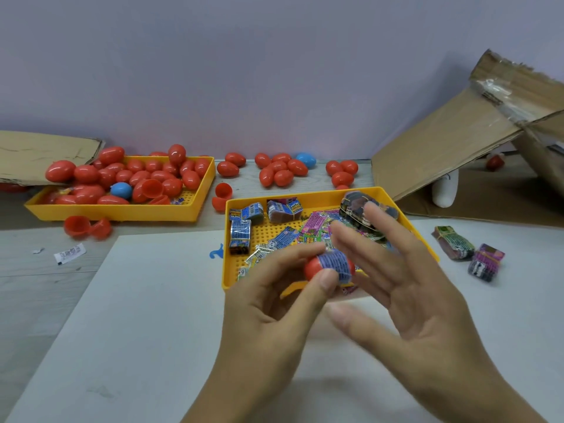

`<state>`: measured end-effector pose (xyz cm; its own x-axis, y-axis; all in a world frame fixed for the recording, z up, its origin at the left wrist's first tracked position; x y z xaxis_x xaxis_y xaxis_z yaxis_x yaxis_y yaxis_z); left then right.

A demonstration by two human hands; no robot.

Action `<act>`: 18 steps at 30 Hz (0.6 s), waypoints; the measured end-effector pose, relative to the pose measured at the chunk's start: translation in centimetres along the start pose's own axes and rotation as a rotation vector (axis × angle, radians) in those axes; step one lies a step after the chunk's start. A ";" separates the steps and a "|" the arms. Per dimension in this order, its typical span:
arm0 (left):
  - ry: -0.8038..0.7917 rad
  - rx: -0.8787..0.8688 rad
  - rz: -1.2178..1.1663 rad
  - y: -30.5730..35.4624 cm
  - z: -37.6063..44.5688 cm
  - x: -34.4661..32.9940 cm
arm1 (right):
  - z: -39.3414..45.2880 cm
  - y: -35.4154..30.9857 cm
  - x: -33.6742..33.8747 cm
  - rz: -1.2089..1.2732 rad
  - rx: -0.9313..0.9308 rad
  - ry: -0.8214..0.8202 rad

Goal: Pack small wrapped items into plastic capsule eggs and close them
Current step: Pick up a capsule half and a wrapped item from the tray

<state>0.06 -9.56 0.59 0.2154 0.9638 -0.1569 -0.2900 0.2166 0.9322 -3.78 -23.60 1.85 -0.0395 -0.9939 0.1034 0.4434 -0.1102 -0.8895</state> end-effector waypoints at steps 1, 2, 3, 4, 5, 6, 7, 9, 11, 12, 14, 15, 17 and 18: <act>0.004 -0.012 -0.002 0.0 0.2 0.2 | 0.1 0.1 0.3 0.040 -0.030 0.044; -0.003 -0.027 -0.002 0.0 0.2 0.3 | 0.2 0.2 0.6 0.052 -0.067 0.092; -0.026 -0.047 -0.004 0.1 0.3 0.2 | 0.2 0.4 0.7 0.046 -0.118 0.128; -0.058 -0.064 -0.009 0.1 0.2 0.0 | 0.2 0.7 0.6 0.032 -0.172 0.145; -0.092 -0.078 -0.008 0.1 0.1 -0.2 | 0.2 0.9 0.4 0.032 -0.216 0.151; -0.120 -0.086 -0.005 0.1 0.0 -0.4 | 0.1 1.1 0.3 0.046 -0.242 0.164; -0.140 -0.093 -0.007 0.1 0.0 -0.5 | 0.1 1.3 0.3 0.061 -0.250 0.185; -0.146 -0.078 -0.036 -0.2 -0.1 -0.5 | 0.1 1.1 0.6 0.035 -0.210 0.206; -0.098 -0.010 -0.075 -0.4 -0.2 -0.2 | 0.1 0.8 0.8 -0.024 -0.159 0.195; -0.057 0.033 -0.083 -0.6 -0.2 0.0 | 0.1 0.6 0.8 -0.052 -0.139 0.181; 0.017 0.046 -0.012 -0.6 -0.2 0.2 | 0.1 0.5 0.7 -0.112 -0.104 0.153; 0.037 0.028 0.030 -0.5 -0.1 0.2 | 0.1 0.5 0.5 -0.131 -0.090 0.138; 0.065 0.002 0.045 -0.4 0.1 0.3 | 0.1 0.4 0.3 -0.112 -0.085 0.122; 0.079 -0.007 0.031 -0.3 0.1 0.5 | 0.0 0.6 0.4 -0.077 -0.096 0.123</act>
<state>0.38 -9.22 0.27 0.1321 0.9794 -0.1531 -0.3016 0.1868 0.9350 -3.51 -24.10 1.36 -0.1823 -0.9755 0.1232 0.3475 -0.1812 -0.9200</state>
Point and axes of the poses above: each hand's wrist, its own z-axis towards the middle knuckle, its own x-axis out of the back of the hand, y = z × x, the point moved 6 cm from there along z, towards the middle knuckle, and after that the axes turned 1 degree about x, right-handed, at the moved point
